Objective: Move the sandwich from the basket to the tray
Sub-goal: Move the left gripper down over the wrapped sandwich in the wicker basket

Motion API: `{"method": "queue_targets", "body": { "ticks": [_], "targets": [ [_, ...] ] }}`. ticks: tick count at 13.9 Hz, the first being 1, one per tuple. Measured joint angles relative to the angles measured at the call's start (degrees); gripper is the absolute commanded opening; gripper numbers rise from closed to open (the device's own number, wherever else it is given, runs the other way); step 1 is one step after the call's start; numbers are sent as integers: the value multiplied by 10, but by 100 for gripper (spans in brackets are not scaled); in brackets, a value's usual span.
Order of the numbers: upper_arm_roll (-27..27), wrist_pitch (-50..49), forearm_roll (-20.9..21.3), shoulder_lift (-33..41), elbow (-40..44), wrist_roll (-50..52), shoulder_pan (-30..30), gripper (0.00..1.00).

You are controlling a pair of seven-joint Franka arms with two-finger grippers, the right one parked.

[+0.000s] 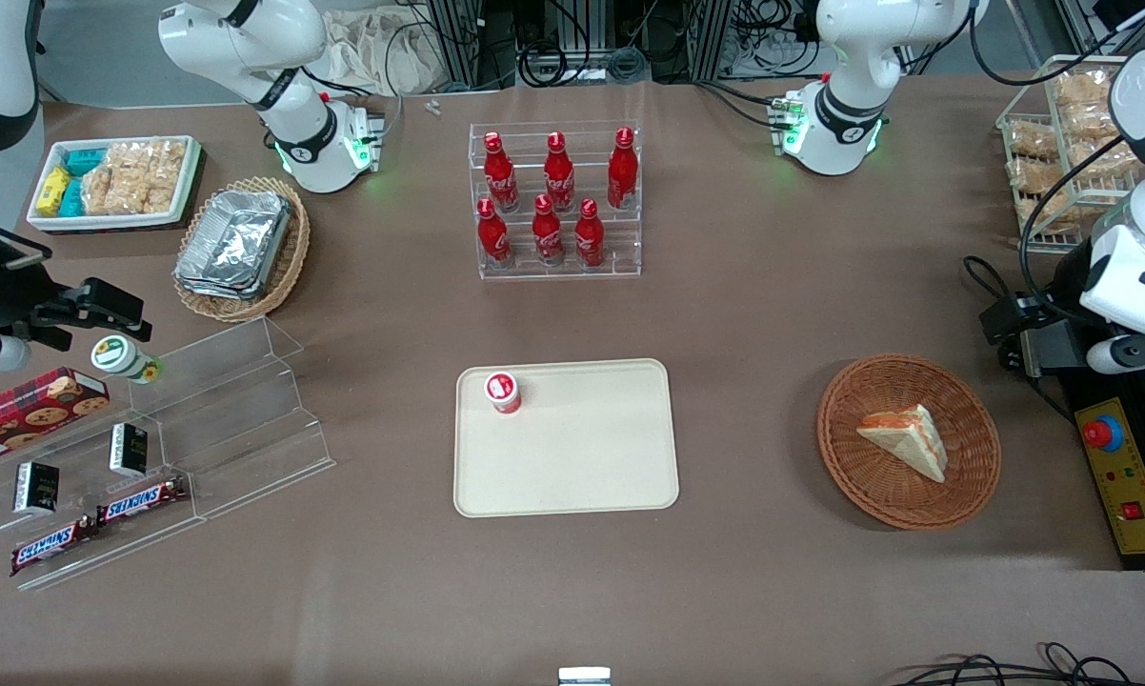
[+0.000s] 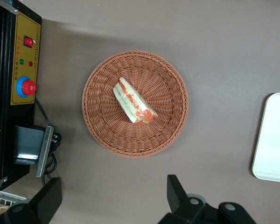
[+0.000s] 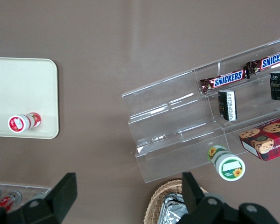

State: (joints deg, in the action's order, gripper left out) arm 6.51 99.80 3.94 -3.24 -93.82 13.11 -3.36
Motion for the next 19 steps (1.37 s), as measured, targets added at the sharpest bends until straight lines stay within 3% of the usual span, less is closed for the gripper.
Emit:
{"method": "queue_targets", "body": {
  "ticks": [9,14,19],
  "targets": [
    [-4,-1,0,-26,-9,0,0,100],
    [-18,126,0,-72,-81,10,-7,99],
    [-20,171,-1,-127,-100,136,-8,95]
  ]
}}
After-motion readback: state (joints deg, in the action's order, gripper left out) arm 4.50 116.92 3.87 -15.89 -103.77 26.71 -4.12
